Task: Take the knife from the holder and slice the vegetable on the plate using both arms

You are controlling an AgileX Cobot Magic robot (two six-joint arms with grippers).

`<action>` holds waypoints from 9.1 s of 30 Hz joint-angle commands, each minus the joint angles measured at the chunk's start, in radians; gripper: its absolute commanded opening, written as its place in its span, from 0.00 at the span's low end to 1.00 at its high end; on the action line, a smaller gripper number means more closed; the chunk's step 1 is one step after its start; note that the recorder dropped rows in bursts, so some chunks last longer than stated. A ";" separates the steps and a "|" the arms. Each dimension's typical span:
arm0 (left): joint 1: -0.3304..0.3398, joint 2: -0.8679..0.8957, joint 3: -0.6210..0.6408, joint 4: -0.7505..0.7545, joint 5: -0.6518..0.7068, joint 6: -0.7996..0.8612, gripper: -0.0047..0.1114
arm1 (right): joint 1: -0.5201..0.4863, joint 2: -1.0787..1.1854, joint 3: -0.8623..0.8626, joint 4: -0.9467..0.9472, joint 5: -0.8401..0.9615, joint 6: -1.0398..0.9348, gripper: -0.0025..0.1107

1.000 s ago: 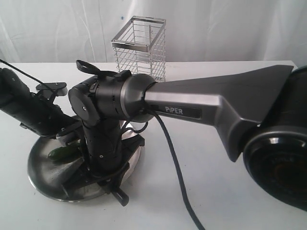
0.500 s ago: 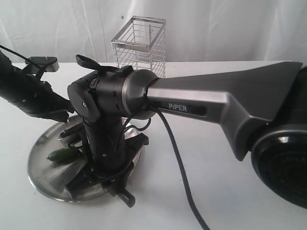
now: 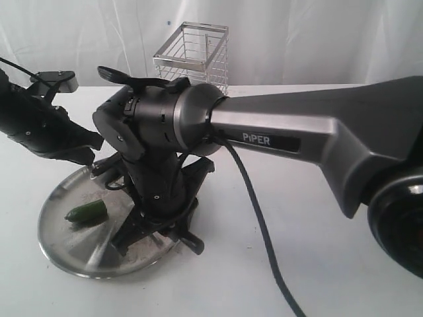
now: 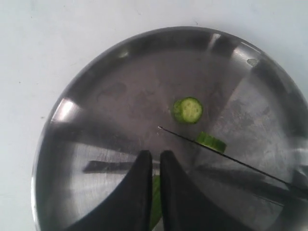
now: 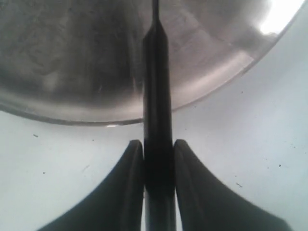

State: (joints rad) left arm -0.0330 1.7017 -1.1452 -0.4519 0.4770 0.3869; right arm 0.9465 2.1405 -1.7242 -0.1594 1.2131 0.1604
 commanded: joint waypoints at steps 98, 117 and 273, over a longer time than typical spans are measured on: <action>0.126 -0.585 0.389 -0.353 -0.058 0.169 0.15 | -0.070 0.000 0.141 0.159 -0.459 -0.087 0.02; 0.126 -1.209 0.499 -0.412 0.084 0.239 0.15 | -0.032 -0.431 0.285 0.195 -0.722 -0.113 0.16; 0.124 -1.643 1.145 0.341 -0.372 -0.410 0.15 | -0.640 -2.141 1.724 0.211 -0.876 -0.119 0.02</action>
State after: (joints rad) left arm 0.0917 0.0637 -0.0042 -0.1132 0.1017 -0.0228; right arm 0.3111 0.0057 -0.0057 0.0513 0.3382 0.0411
